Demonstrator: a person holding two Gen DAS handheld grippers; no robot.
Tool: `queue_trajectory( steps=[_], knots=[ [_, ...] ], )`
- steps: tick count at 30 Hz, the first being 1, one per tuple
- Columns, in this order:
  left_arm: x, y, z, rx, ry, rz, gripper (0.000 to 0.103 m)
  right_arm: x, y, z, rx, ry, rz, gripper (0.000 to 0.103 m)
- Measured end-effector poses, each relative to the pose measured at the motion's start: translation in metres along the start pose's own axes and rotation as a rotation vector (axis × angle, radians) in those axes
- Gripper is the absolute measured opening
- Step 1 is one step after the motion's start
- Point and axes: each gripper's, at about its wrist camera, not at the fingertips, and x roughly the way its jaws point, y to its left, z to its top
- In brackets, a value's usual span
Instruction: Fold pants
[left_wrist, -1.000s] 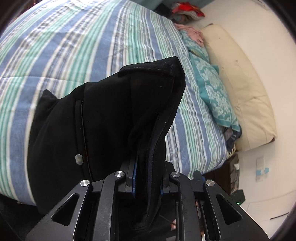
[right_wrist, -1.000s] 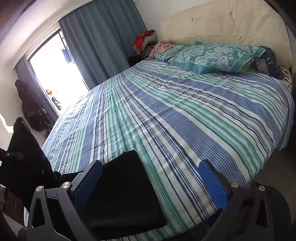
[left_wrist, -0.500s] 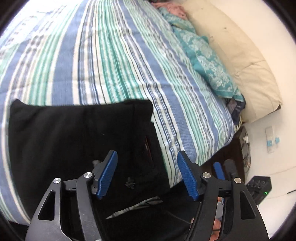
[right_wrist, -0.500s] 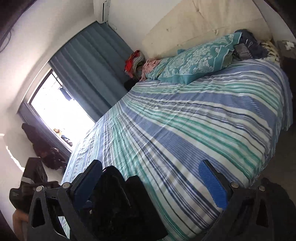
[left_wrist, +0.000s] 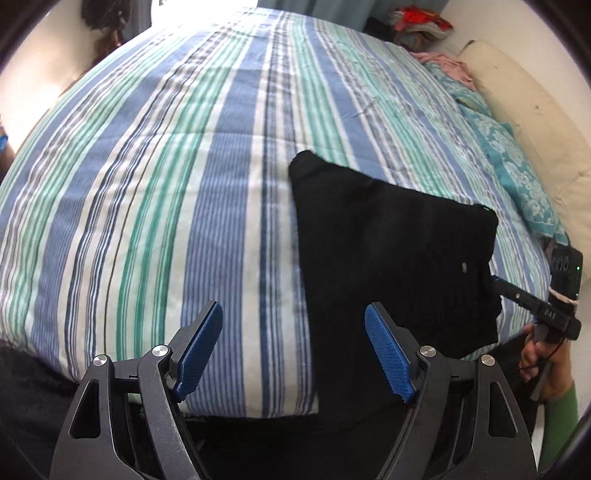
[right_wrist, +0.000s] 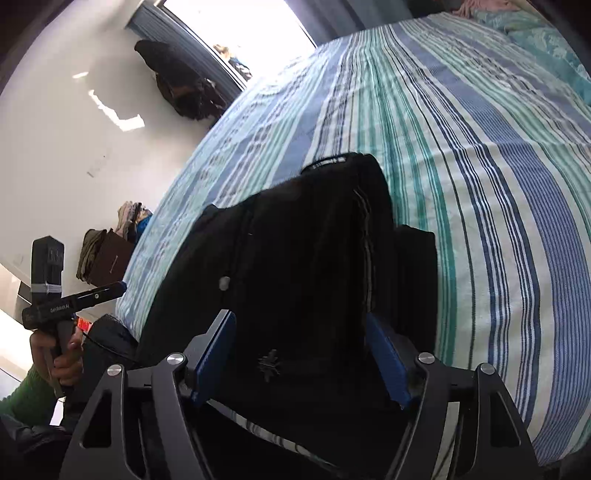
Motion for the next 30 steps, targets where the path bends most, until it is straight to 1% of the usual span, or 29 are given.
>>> queue_trajectory(
  steps=[1,4,6,7,8,9,10,12,13,14,17,19,20,21,23,24,26,28,29,30],
  knots=[
    [0.004,0.003,-0.004,-0.023,0.003,0.002,0.081,0.003,-0.006,0.002,0.002,0.028,0.002,0.069],
    [0.012,0.017,-0.016,-0.076,0.022,0.007,0.081,0.009,-0.016,0.003,0.009,0.117,0.116,0.068],
    [0.018,0.022,-0.02,-0.088,0.04,0.016,0.081,0.015,-0.018,0.005,0.015,0.169,0.165,0.062],
    [0.021,0.023,-0.022,-0.09,0.049,0.022,0.081,0.019,-0.018,0.004,0.009,0.189,0.15,0.057],
    [0.023,0.025,-0.022,-0.096,0.059,0.026,0.081,0.024,-0.016,0.003,-0.007,0.208,0.12,0.047],
    [0.025,0.026,-0.023,-0.105,0.068,0.026,0.081,0.029,-0.014,0.003,-0.019,0.222,0.082,0.039],
    [0.026,0.028,-0.023,-0.114,0.071,0.024,0.081,0.032,-0.011,0.006,-0.026,0.231,0.043,0.028],
    [0.022,0.03,-0.022,-0.124,0.06,0.018,0.081,0.03,-0.002,0.007,-0.045,0.227,0.003,0.021],
    [0.019,0.03,-0.022,-0.122,0.05,0.016,0.081,0.023,0.004,0.01,-0.068,0.212,-0.001,0.017],
    [0.015,0.029,-0.021,-0.118,0.039,0.015,0.081,0.011,0.012,0.01,-0.083,0.185,0.002,0.015],
    [0.006,0.02,-0.019,-0.09,0.001,0.018,0.081,-0.032,0.02,0.007,-0.076,0.089,0.057,0.014],
    [0.003,0.009,-0.018,-0.059,-0.016,0.015,0.081,-0.042,0.017,-0.003,-0.061,0.067,0.041,0.014],
    [0.005,0.002,-0.017,-0.038,-0.017,0.008,0.081,-0.041,0.012,-0.012,-0.06,0.074,0.01,0.014],
    [0.008,-0.006,-0.016,-0.017,-0.012,0.005,0.081,-0.032,0.005,-0.021,-0.045,0.1,-0.028,0.014],
    [0.016,-0.02,-0.015,0.028,0.003,0.01,0.081,-0.006,-0.013,-0.036,0.016,0.152,-0.12,0.015],
    [0.019,-0.027,-0.015,0.049,0.005,0.02,0.081,0.001,-0.023,-0.038,0.055,0.152,-0.12,0.015],
    [0.016,-0.037,-0.016,0.089,-0.01,0.033,0.081,-0.003,-0.03,-0.035,0.127,0.119,-0.089,0.019],
    [0.009,-0.045,-0.017,0.125,-0.042,0.036,0.081,-0.01,-0.028,-0.032,0.12,0.13,-0.095,0.027],
    [0.004,-0.048,-0.018,0.146,-0.065,0.042,0.081,-0.016,-0.027,-0.03,0.101,0.136,-0.11,0.027],
    [0.0,-0.052,-0.019,0.164,-0.087,0.052,0.081,-0.026,-0.024,-0.026,0.086,0.12,-0.128,0.027]
  ],
)
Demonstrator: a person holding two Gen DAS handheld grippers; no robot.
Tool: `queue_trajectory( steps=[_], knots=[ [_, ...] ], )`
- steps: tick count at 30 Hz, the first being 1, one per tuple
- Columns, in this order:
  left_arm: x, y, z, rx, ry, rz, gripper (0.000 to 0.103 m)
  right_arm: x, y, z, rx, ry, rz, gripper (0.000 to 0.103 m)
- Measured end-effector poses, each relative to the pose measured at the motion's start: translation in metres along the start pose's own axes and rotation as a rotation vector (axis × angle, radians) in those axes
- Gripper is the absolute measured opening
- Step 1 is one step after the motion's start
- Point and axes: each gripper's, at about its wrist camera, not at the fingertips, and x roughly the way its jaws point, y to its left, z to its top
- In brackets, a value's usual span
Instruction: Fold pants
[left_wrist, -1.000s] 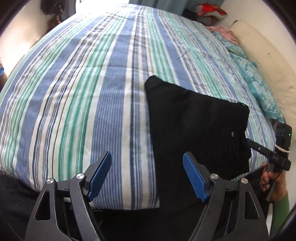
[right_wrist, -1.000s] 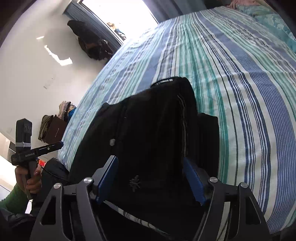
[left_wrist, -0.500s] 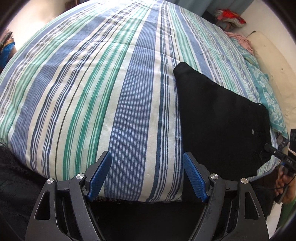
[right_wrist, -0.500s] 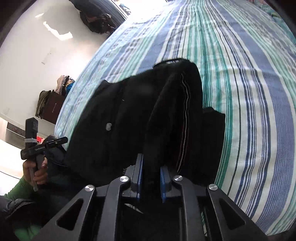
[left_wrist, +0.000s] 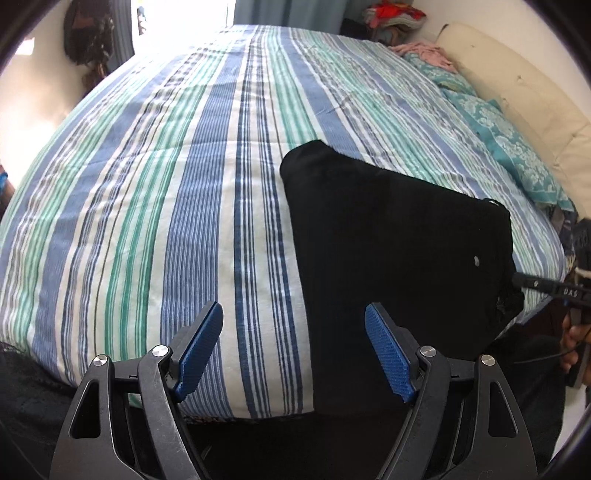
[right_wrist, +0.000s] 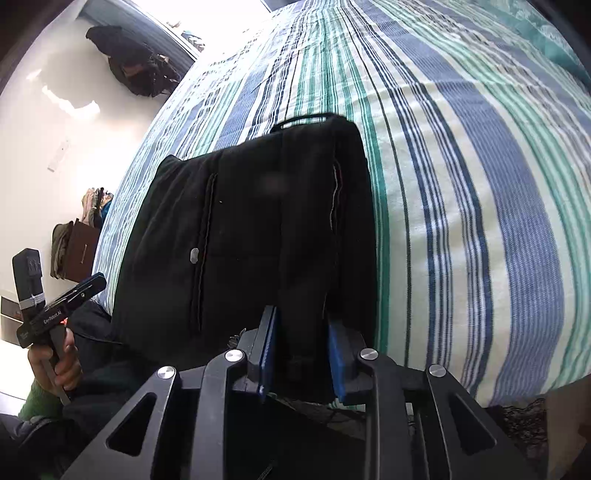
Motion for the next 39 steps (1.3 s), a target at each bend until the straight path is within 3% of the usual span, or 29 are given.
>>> queue_trajectory(
  steps=[2,5,8,9,10,11,13,14,17,22,25,29,33,34,35,37,39],
  knots=[
    [-0.002,-0.009,-0.001,0.037,-0.03,0.009,0.081,-0.028,0.007,0.013,-0.015,-0.091,-0.034,0.027],
    [0.007,-0.029,-0.001,0.099,-0.015,0.01,0.081,-0.051,0.027,0.04,-0.053,-0.195,0.027,0.027],
    [0.018,-0.044,-0.008,0.159,-0.005,0.013,0.081,-0.03,0.045,0.066,-0.101,-0.203,0.06,0.027],
    [0.026,-0.049,-0.011,0.187,0.021,0.023,0.081,-0.013,0.046,0.07,-0.113,-0.198,0.005,0.027],
    [0.036,-0.052,-0.014,0.212,0.054,0.034,0.081,0.007,0.043,0.072,-0.117,-0.178,-0.103,0.024],
    [0.042,-0.054,-0.018,0.224,0.07,0.029,0.082,0.029,0.033,0.069,-0.098,-0.147,-0.17,0.023],
    [0.048,-0.052,-0.022,0.216,0.077,0.038,0.083,0.045,0.009,0.063,-0.011,-0.138,-0.148,0.026],
    [0.046,-0.05,-0.022,0.2,0.076,0.034,0.084,0.039,0.006,0.061,0.006,-0.164,-0.127,0.026],
    [0.032,-0.048,-0.02,0.164,0.057,0.016,0.082,0.014,0.01,0.052,0.0,-0.171,-0.178,0.026],
    [0.013,-0.048,-0.019,0.149,0.003,0.006,0.083,-0.04,0.046,0.013,-0.085,-0.168,-0.134,0.026],
    [0.03,-0.055,-0.024,0.178,0.049,0.027,0.086,-0.039,0.06,-0.016,-0.116,-0.129,-0.124,0.029],
    [0.049,-0.054,-0.031,0.167,0.12,0.032,0.088,0.008,0.042,-0.041,-0.074,-0.031,-0.22,0.03],
    [0.019,-0.04,-0.022,0.123,0.056,0.051,0.09,-0.009,0.049,-0.047,-0.053,-0.054,-0.283,0.031],
    [0.014,-0.036,-0.019,0.111,0.039,0.066,0.092,-0.017,0.051,-0.05,-0.045,-0.074,-0.31,0.043],
    [0.011,-0.032,-0.017,0.096,0.028,0.083,0.093,-0.024,0.052,-0.053,-0.038,-0.101,-0.328,0.066],
    [0.009,-0.026,-0.013,0.081,0.028,0.119,0.093,-0.036,0.053,-0.06,-0.013,-0.166,-0.347,0.09],
    [0.011,-0.021,-0.012,0.081,0.035,0.162,0.093,-0.044,0.051,-0.068,0.029,-0.233,-0.334,0.091]
  ],
)
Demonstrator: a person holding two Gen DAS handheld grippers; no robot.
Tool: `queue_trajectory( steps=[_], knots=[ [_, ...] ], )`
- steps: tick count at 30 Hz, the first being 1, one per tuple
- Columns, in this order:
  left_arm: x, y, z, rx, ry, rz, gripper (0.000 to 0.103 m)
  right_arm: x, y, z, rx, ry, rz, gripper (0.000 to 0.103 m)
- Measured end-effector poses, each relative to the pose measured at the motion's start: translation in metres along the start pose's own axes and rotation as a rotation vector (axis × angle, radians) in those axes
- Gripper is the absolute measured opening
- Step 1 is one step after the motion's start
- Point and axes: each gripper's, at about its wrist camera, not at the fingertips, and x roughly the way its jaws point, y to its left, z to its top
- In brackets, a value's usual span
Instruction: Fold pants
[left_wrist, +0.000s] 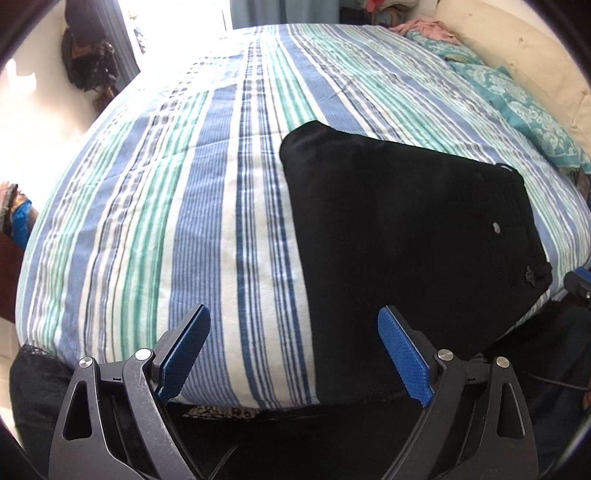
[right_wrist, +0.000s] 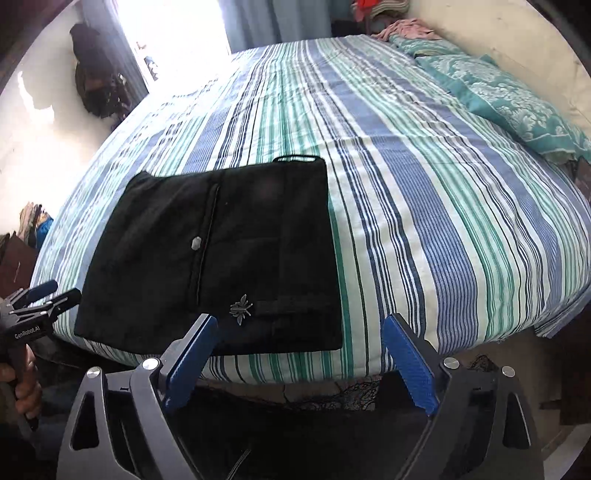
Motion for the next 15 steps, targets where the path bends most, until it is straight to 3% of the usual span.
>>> queue_trajectory(
  steps=[6,15],
  knots=[
    [0.002,0.007,-0.003,0.003,0.006,0.064,0.093,-0.003,-0.019,-0.011,0.171,-0.047,0.024,0.091],
    [0.002,0.005,-0.004,0.012,0.006,0.077,0.093,-0.01,-0.016,-0.013,0.171,-0.067,0.002,0.091]
  ],
)
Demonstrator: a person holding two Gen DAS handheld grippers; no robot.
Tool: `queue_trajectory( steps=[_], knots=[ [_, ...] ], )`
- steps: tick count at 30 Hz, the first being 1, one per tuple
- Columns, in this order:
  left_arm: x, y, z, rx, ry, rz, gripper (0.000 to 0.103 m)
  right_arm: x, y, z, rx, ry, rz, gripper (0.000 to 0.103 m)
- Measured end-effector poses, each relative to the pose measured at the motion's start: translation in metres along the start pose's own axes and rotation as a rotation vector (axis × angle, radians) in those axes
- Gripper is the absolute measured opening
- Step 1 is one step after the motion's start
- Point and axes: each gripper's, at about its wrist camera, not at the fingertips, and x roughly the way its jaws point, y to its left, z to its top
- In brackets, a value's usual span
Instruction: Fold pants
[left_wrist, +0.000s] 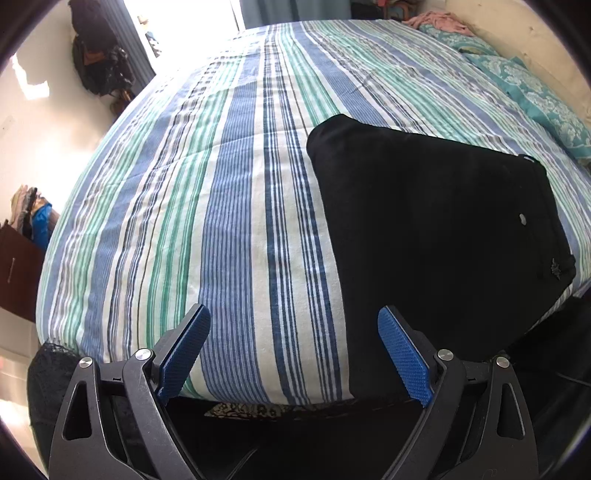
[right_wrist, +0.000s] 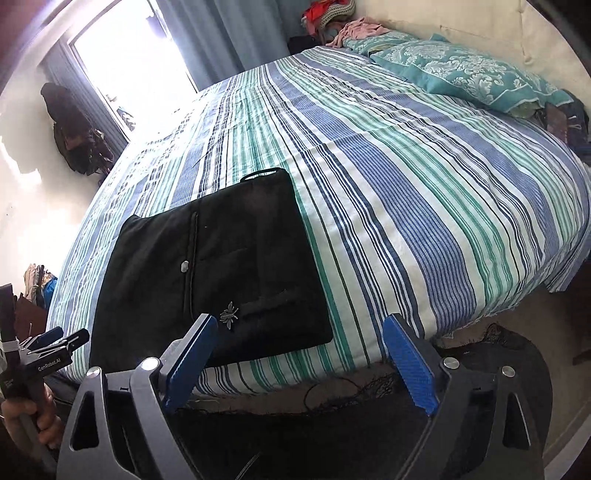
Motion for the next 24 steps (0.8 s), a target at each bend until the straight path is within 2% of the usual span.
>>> queue_trajectory(
  steps=[8,16,18,20,21,22,24],
  knots=[
    [0.004,0.001,-0.003,-0.005,0.014,0.005,0.093,0.001,0.003,-0.002,-0.006,-0.016,-0.008,0.091],
    [0.013,0.014,-0.005,-0.062,0.034,-0.049,0.094,0.001,-0.012,-0.001,0.076,-0.02,0.072,0.091],
    [0.016,0.019,-0.003,-0.072,0.042,-0.07,0.094,0.004,-0.02,0.001,0.117,-0.001,0.131,0.091],
    [0.019,0.027,-0.001,-0.091,0.053,-0.123,0.094,0.014,-0.032,0.006,0.189,0.053,0.281,0.091],
    [0.021,0.031,0.001,-0.106,0.058,-0.164,0.094,0.022,-0.039,0.01,0.227,0.095,0.374,0.091],
    [0.024,0.036,0.002,-0.125,0.062,-0.213,0.094,0.03,-0.042,0.017,0.24,0.141,0.431,0.091],
    [0.03,0.043,0.007,-0.159,0.075,-0.313,0.094,0.04,-0.047,0.033,0.201,0.173,0.456,0.091]
  ],
)
